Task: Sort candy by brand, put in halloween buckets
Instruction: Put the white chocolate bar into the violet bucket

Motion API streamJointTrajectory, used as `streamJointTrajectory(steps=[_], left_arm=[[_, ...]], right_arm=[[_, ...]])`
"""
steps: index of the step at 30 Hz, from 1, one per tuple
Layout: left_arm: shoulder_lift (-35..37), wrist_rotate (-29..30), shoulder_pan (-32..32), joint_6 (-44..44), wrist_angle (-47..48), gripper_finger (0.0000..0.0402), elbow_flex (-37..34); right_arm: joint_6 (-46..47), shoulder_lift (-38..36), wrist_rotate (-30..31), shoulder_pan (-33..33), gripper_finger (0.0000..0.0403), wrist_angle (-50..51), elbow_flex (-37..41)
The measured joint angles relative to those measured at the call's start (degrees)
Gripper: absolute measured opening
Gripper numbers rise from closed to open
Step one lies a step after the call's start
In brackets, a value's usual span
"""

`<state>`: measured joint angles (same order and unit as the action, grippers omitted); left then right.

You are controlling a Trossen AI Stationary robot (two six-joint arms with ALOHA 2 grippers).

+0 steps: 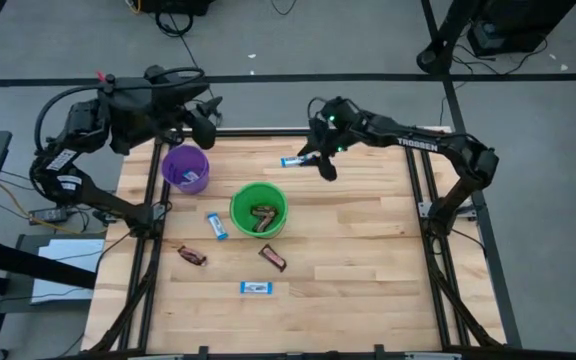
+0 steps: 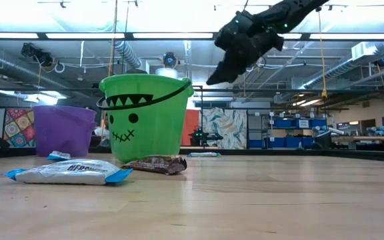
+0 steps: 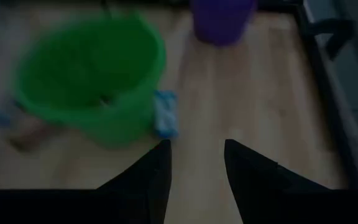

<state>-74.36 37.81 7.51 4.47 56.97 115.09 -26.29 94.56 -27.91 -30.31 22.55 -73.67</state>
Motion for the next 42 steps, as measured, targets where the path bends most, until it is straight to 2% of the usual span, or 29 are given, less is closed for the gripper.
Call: streamJointTrajectory(steps=[5,9,19,29,33,38,42], left_arm=[[0.25,3.64,0.0,0.2,-0.02,0.0193,0.0],[0.25,3.74,0.0,0.22,0.0,0.0193,0.0],[0.23,3.73,0.0,0.65,-0.08,0.0193,0.0],[0.23,3.73,0.0,0.99,-0.06,0.0193,0.0],[0.23,3.73,0.0,2.03,-0.04,0.0193,0.0],[0.23,3.73,0.0,2.01,0.0,0.0193,0.0],[0.23,3.72,0.0,2.01,0.01,0.0193,0.0]], right_arm=[[-12.08,0.0,13.46,2.5,0.016,1.52,-0.2],[-14.44,1.5,16.57,1.09,0.016,1.4,-0.28],[-13.42,10.01,12.24,-0.99,0.016,4.41,-1.73],[-10.42,19.95,4.16,-3.45,0.016,15.3,-18.0],[-10.16,24.97,1.01,-5.47,0.016,22.64,-25.2],[-8.62,30.09,-5.46,-7.87,0.016,28.62,-30.37],[-7.78,31.26,-1.57,-8.69,0.016,29.13,-30.99]])
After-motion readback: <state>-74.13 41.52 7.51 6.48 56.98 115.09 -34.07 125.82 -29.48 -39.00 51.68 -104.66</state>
